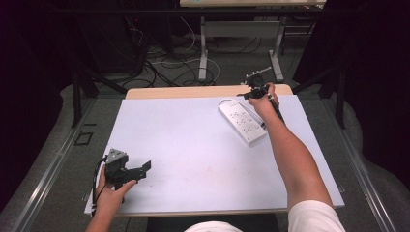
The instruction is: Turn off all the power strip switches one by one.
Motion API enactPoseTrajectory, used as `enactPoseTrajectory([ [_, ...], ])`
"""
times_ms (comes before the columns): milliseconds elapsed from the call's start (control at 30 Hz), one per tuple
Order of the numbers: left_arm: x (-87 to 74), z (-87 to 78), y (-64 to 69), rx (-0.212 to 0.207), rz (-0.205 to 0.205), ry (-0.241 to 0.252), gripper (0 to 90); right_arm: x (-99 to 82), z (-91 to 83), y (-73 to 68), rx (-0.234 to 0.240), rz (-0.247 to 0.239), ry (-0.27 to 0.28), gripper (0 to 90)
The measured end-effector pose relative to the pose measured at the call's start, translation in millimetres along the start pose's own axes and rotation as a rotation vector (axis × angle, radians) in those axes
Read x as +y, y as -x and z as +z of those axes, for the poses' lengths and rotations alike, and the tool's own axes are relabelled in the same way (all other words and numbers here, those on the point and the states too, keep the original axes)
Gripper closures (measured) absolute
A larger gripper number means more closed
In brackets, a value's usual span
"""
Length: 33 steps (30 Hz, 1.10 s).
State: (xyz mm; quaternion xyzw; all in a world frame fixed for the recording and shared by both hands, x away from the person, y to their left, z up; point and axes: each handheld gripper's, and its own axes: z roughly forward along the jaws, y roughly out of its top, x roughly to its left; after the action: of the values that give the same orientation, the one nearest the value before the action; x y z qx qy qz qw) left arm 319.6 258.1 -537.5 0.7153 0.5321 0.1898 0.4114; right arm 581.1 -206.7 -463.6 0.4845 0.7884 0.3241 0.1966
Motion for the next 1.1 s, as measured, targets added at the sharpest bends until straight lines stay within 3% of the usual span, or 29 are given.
enactPoseTrajectory([
  [133,-0.1,-0.2,-0.8,0.002,-0.004,0.003,2.7,9.8,10.0,-7.9,0.001,-0.019,-0.02,90.0],
  [400,-1.8,-0.8,-0.8,0.009,-0.014,-0.002,3.3,11.0,31.6,-12.4,-0.001,-0.018,-0.075,90.0],
  [600,-4.8,-3.4,0.5,0.019,-0.022,0.0,3.4,8.9,44.1,-11.5,-0.009,-0.018,-0.085,90.0],
  [667,-5.8,-4.5,0.7,0.02,-0.025,0.002,3.4,8.2,47.6,-13.2,0.008,-0.002,-0.076,90.0],
  [700,-5.8,-4.5,0.7,0.02,-0.025,0.002,3.4,7.9,48.2,-12.7,-0.003,-0.021,-0.093,90.0],
  [833,-7.5,-6.4,1.1,0.027,-0.028,0.005,3.4,6.5,52.2,-12.9,0.0,-0.019,-0.096,90.0],
  [1100,-8.5,-7.2,2.1,0.022,-0.028,0.001,3.5,3.8,63.0,-12.8,0.001,0.006,-0.075,90.0],
])
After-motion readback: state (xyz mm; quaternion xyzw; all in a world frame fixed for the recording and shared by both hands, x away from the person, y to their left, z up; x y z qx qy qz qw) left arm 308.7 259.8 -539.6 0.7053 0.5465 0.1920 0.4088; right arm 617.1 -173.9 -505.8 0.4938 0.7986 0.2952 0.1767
